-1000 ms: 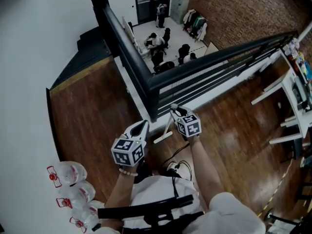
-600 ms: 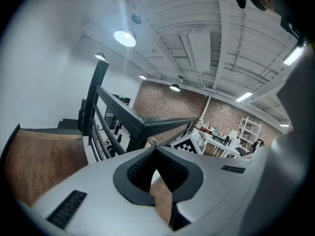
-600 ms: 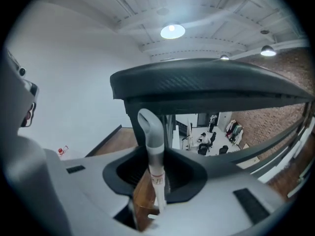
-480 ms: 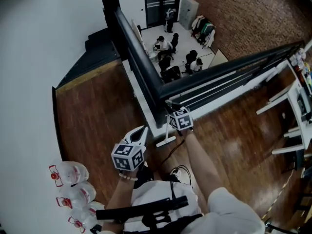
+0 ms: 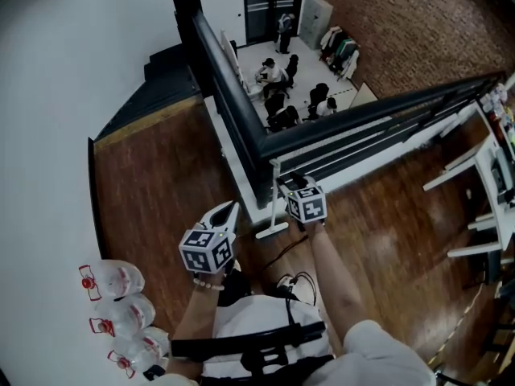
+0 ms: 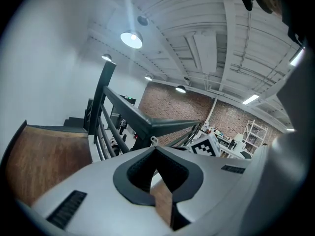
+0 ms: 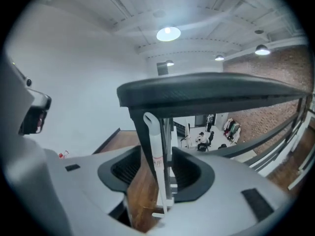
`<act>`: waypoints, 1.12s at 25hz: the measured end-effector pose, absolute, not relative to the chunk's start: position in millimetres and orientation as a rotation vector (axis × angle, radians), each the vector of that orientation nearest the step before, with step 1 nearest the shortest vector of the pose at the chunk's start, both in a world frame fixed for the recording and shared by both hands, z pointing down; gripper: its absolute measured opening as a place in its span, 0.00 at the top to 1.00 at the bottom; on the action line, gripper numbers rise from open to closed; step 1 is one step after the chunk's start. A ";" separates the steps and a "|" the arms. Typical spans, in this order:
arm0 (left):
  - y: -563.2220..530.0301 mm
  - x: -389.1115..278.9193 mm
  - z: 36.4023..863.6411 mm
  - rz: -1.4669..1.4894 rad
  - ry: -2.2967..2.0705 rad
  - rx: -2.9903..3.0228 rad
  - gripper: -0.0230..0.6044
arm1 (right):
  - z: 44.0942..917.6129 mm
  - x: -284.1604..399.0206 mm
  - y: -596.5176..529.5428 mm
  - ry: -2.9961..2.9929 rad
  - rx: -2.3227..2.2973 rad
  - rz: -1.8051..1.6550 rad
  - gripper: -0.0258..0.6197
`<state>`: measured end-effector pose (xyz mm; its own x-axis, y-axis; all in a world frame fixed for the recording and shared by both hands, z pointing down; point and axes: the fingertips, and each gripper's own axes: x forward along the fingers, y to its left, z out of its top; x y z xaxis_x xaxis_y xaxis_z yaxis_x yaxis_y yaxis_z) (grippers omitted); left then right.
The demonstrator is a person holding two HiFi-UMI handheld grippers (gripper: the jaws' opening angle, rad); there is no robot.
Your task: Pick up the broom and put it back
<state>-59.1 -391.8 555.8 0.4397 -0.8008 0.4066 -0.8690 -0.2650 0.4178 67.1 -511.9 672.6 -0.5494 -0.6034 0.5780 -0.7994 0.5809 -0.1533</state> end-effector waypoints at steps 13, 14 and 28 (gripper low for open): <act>-317.1 12.2 545.6 0.269 -1.446 2.135 0.97 | 605.4 240.2 -392.4 -2.560 1.465 0.950 0.95; -310.6 14.8 547.7 0.282 -1.439 2.138 0.97 | 605.1 247.0 -383.9 -2.566 1.482 0.965 0.95; -169.7 -56.2 545.5 0.240 -1.309 2.266 0.97 | 579.5 147.6 -179.4 -2.578 1.543 0.924 0.95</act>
<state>-56.2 -169.7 545.5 0.5200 -0.7588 0.3922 -0.8487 -0.4068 0.3381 147.6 -179.4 579.5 -0.5182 -0.8056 0.2871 -0.8045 0.3453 -0.4833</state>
